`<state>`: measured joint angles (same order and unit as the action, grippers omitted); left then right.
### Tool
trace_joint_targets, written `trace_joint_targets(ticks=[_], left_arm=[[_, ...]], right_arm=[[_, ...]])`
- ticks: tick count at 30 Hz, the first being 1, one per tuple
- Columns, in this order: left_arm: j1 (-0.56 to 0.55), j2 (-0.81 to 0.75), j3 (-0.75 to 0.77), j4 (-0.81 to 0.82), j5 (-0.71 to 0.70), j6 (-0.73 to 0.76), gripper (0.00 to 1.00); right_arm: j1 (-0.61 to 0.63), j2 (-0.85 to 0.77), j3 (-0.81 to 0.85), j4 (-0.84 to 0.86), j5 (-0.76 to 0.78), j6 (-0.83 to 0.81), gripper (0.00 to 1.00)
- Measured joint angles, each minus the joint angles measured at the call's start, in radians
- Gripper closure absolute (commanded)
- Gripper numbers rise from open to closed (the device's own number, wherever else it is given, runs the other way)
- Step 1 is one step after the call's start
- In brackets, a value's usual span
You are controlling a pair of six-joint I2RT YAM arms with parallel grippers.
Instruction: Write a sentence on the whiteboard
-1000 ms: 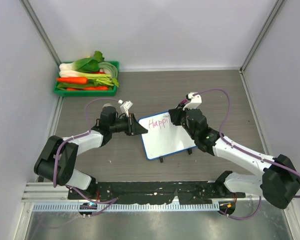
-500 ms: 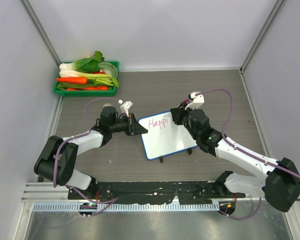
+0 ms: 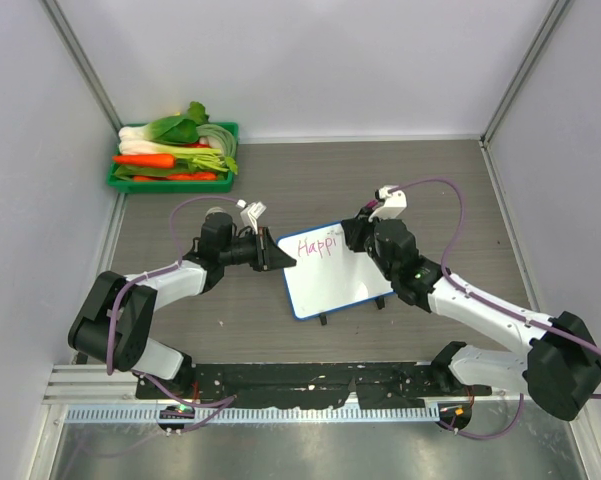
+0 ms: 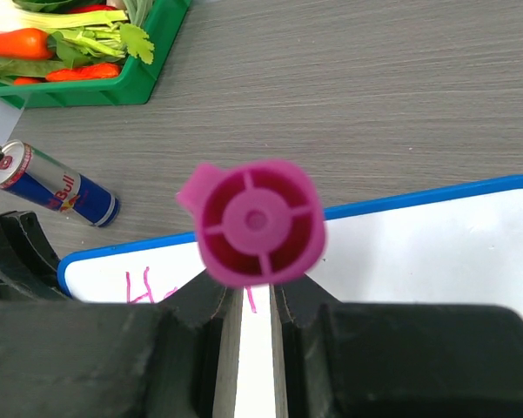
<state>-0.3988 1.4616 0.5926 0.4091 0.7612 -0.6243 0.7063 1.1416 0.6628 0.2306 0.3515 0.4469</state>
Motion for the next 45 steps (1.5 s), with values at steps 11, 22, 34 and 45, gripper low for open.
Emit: trace_joint_targets(ticks=[11, 22, 34, 45], left_arm=[[0.0, 0.0, 0.0, -0.003, 0.0, 0.0, 1.0], [0.0, 0.0, 0.0, -0.003, 0.0, 0.0, 1.0], [0.0, 0.0, 0.0, -0.003, 0.0, 0.0, 1.0], [0.0, 0.0, 0.0, -0.003, 0.0, 0.0, 1.0]], right_arm=[[0.0, -0.03, -0.042, -0.003, -0.006, 0.001, 0.99], [0.0, -0.061, -0.07, -0.026, -0.013, 0.004, 0.98], [0.0, -0.03, -0.038, -0.018, -0.012, 0.003, 0.99], [-0.002, -0.015, -0.015, -0.015, 0.01, 0.0, 0.99]])
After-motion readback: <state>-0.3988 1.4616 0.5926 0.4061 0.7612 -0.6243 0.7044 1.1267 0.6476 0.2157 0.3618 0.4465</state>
